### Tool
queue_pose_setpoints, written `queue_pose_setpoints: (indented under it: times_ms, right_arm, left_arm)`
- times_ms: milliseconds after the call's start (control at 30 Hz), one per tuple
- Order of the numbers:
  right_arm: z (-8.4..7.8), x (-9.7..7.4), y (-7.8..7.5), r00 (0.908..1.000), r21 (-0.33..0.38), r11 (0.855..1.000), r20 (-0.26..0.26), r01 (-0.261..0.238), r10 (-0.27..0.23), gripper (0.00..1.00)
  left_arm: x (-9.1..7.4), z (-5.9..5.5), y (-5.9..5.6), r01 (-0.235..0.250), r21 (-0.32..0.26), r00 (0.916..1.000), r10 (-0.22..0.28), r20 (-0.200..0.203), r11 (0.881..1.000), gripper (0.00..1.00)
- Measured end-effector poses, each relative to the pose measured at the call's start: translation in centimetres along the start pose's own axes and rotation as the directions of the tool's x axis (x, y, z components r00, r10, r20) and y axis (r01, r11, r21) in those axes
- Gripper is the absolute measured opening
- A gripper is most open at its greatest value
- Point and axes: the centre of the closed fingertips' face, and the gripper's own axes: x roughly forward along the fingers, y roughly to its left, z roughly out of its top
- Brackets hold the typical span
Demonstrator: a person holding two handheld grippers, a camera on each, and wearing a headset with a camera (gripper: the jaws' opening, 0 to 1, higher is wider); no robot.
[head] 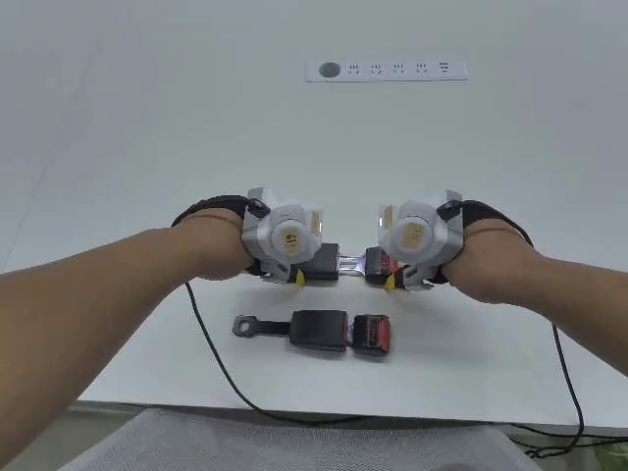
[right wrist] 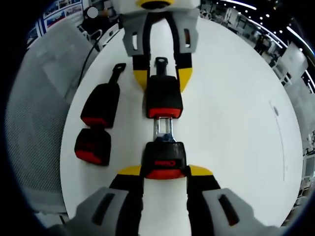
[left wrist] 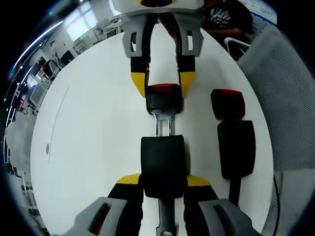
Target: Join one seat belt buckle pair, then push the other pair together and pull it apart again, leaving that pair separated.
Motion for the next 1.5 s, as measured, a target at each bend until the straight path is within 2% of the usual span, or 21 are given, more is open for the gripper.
queue_pose_setpoints:
  times_ms: [100,167,233,400,467,600,667,833,1133,1233,1300,1367,1500]
  right_arm:
    - [0.1,0.0,0.0,1.0000,0.010,1.000,0.006,0.001,-0.001,0.33]
    - [0.8,-0.1,0.2,0.9996,0.006,1.000,0.027,0.002,-0.002,0.33]
    - [1.0,0.2,0.2,0.9996,-0.011,1.000,0.026,0.003,-0.003,0.33]
    - [1.2,0.4,0.0,0.9994,0.001,1.000,0.034,0.004,-0.004,0.33]
    - [1.2,0.4,0.0,0.9992,0.019,1.000,0.041,0.002,-0.002,0.32]
    - [1.4,0.4,0.0,0.9994,0.022,1.000,0.035,0.006,-0.007,0.31]
    - [1.5,0.5,0.0,0.9996,0.030,1.000,0.028,0.006,-0.007,0.31]
    - [1.6,0.5,-0.2,1.0000,0.005,1.000,0.002,-0.002,0.002,0.31]
    - [1.5,0.6,-0.2,1.0000,0.017,1.000,0.009,-0.004,0.004,0.31]
    - [1.6,0.7,-0.3,0.9999,0.019,1.000,0.010,-0.002,0.002,0.31]
    - [2.5,0.9,-0.2,0.9994,0.028,1.000,0.034,-0.005,0.004,0.31]
    - [2.8,1.2,-0.2,0.9998,0.018,1.000,0.021,0.004,-0.004,0.31]
    - [2.6,1.1,-0.3,0.9995,0.030,1.000,0.033,0.002,-0.003,0.31]
  left_arm:
    - [0.0,0.0,0.0,0.001,0.000,1.0000,-0.001,-0.001,1.000,0.32]
    - [0.0,0.1,0.0,-0.001,0.001,1.0000,0.001,0.001,1.000,0.32]
    - [0.0,0.1,0.0,-0.003,-0.004,1.0000,0.003,0.001,1.000,0.32]
    - [0.0,0.3,0.0,0.001,-0.006,1.0000,-0.001,0.006,1.000,0.31]
    - [0.0,0.3,0.0,0.003,-0.024,0.9997,-0.002,0.023,1.000,0.31]
    - [0.0,0.2,0.0,0.003,-0.020,0.9978,-0.001,0.067,1.000,0.31]
    - [0.0,0.3,0.0,0.003,-0.021,0.9974,-0.001,0.073,1.000,0.31]
    - [0.0,0.4,0.0,0.008,-0.009,0.9979,-0.007,0.064,1.000,0.31]
    - [0.0,0.5,0.1,0.002,-0.018,0.9958,0.000,0.091,1.000,0.30]
    - [0.0,0.5,0.1,-0.001,-0.024,0.9961,0.003,0.088,1.000,0.30]
    - [0.0,0.5,0.1,-0.001,-0.031,0.9959,0.003,0.091,1.000,0.30]
    - [0.0,0.5,0.1,-0.003,-0.031,0.9959,0.006,0.090,1.000,0.30]
    - [-0.1,0.5,0.1,-0.009,-0.037,0.9962,0.012,0.086,0.999,0.30]
